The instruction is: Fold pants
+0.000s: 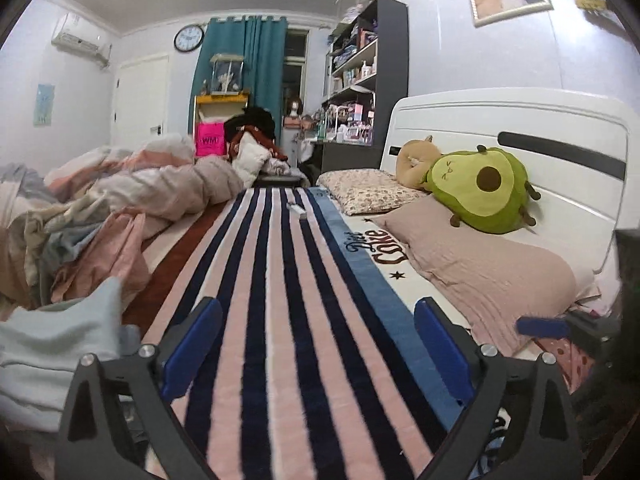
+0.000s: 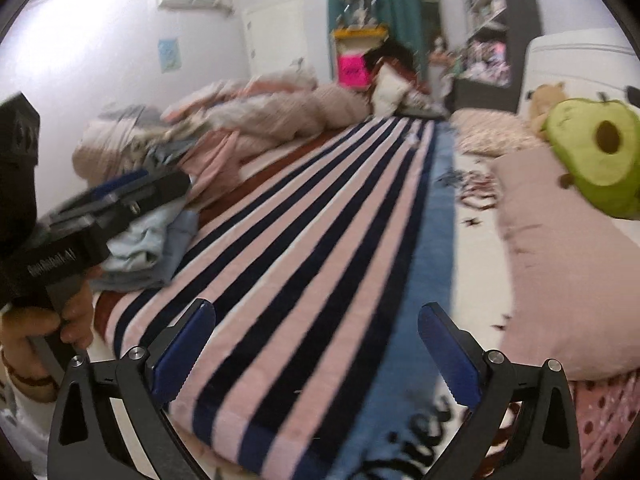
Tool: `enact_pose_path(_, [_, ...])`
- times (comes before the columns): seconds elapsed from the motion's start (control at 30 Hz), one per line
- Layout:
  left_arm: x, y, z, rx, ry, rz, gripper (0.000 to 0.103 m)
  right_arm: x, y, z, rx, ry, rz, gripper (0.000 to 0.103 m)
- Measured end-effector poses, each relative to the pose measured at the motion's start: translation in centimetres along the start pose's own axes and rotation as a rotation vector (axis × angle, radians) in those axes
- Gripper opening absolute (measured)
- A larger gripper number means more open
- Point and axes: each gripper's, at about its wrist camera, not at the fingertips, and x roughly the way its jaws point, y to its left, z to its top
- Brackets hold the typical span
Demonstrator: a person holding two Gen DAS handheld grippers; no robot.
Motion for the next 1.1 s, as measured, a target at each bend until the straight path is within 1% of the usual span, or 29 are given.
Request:
enact_pose_path(0.1, [0.5,-1.7,-0.1,0.020,-0.014,0.038,0.098,-1.5,-1.8,-0.9,0.023,-0.090,-0.069,0.102])
enact_pose_path(0.13, [0.5,-2.2,-0.2,0.021,-0.019,0.047,0.098,-1.8,-2.0,-1.0,0.018,-0.104,-0.087,0.102])
enact_pose_path(0.2, [0.7,-2.6,-0.2,0.016,-0.028,0.060,0.098,-2.2,-2.3,-1.3,-0.018,-0.140,-0.121,0.102])
enact_pose_path(0.3, [0.9,-3.0,-0.1,0.018,-0.030,0.065,0.099,-2.6,-2.5,-1.3,-0.059,-0.186,-0.140,0.102])
enact_pose_path(0.37, [1.0,-3.1,-0.1,0.020,-0.030,0.065,0.099,-2.6,-2.7,-1.3,-0.061,-0.186,-0.131,0.102])
enact_pose_path(0.5, [1.1,-3.4,-0.2,0.023,-0.032,0.051,0.099,-2.1,-3.5,-1.5,-0.023,-0.154,-0.102,0.102])
enact_pose_path(0.77, [0.9,-3.5,-0.4,0.022,-0.035,0.051,0.099,-2.7,-3.7,-1.7,0.006,-0.165,-0.104,0.102])
enact_pose_path(1.1, [0.6,-3.6,-0.6,0.018,-0.038,0.055,0.100,-3.0,-3.3,-1.6,-0.009,-0.173,-0.107,0.102])
